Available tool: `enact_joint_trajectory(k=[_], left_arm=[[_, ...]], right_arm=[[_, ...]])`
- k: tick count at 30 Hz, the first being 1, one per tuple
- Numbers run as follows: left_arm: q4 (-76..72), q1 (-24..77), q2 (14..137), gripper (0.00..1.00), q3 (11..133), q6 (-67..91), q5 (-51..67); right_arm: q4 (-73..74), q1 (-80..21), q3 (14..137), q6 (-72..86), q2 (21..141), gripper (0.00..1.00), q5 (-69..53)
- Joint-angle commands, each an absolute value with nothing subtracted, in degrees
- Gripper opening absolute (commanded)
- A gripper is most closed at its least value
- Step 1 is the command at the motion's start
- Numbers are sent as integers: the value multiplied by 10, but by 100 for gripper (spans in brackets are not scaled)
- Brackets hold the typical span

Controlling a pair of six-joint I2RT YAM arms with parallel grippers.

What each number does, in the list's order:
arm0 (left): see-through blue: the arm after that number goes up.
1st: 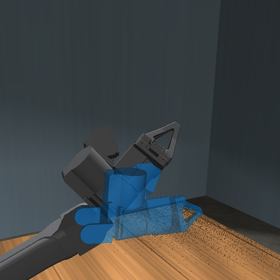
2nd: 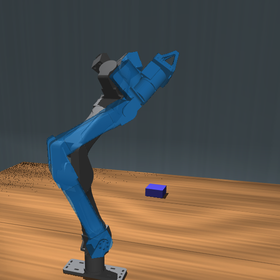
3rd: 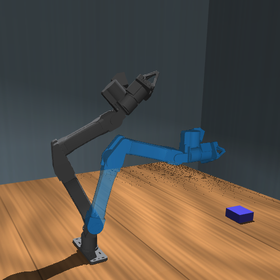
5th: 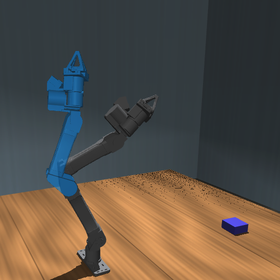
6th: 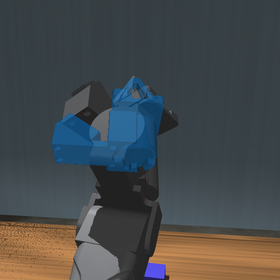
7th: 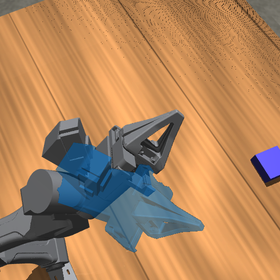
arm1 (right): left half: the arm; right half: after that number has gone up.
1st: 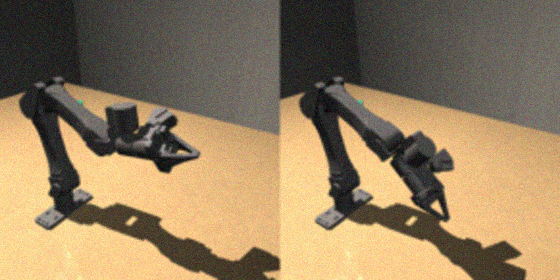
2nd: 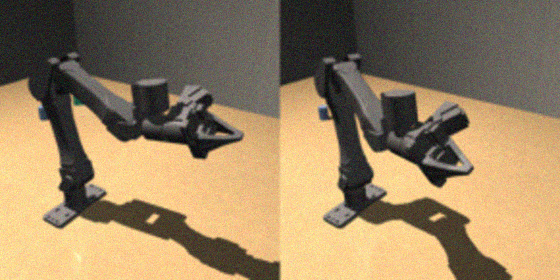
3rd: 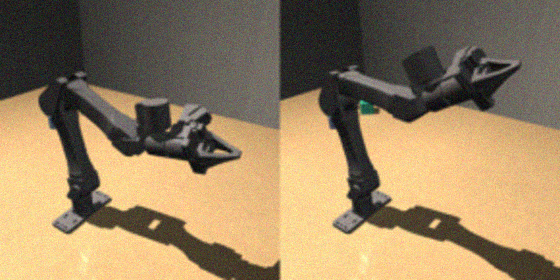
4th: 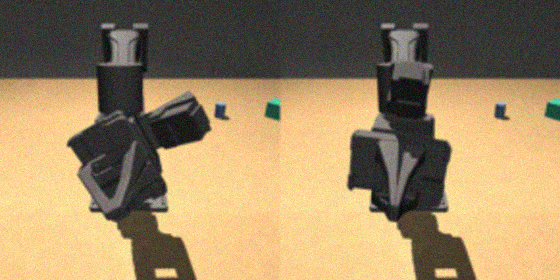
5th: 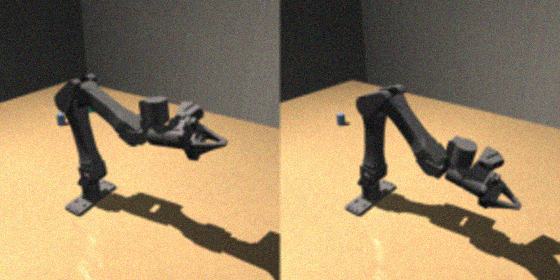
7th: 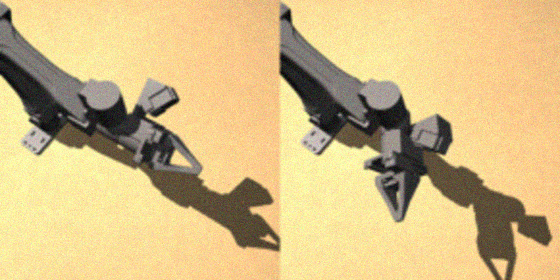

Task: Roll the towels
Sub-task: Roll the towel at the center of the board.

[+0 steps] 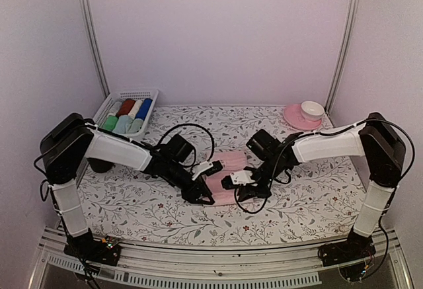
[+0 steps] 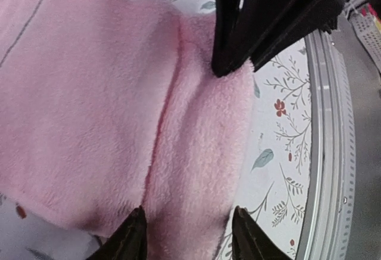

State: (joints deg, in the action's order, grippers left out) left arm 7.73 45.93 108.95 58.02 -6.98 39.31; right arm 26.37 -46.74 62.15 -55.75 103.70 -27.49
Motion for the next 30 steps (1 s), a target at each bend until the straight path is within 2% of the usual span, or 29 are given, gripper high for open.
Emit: enact_joint_trajectory(k=[1,5,14,23,30], left_arm=[[81,482,1022,51,559,-68,249],[46,519,976,54,530,-104,167],[-26,607,940,52,480,-186,82],[-122,660,911,46,417,-254,46],[-119,667,950,45,436,-262,30]], right_arm=[[387,-445,681,-559,1086,3,-379],[455,-429,729,-564,1139,3,-429],[556,-385,798,-567,1231,3,-501],[565,-376,818,-543,1268,4,-504],[558,-375,817,-535,1268,4,-496]])
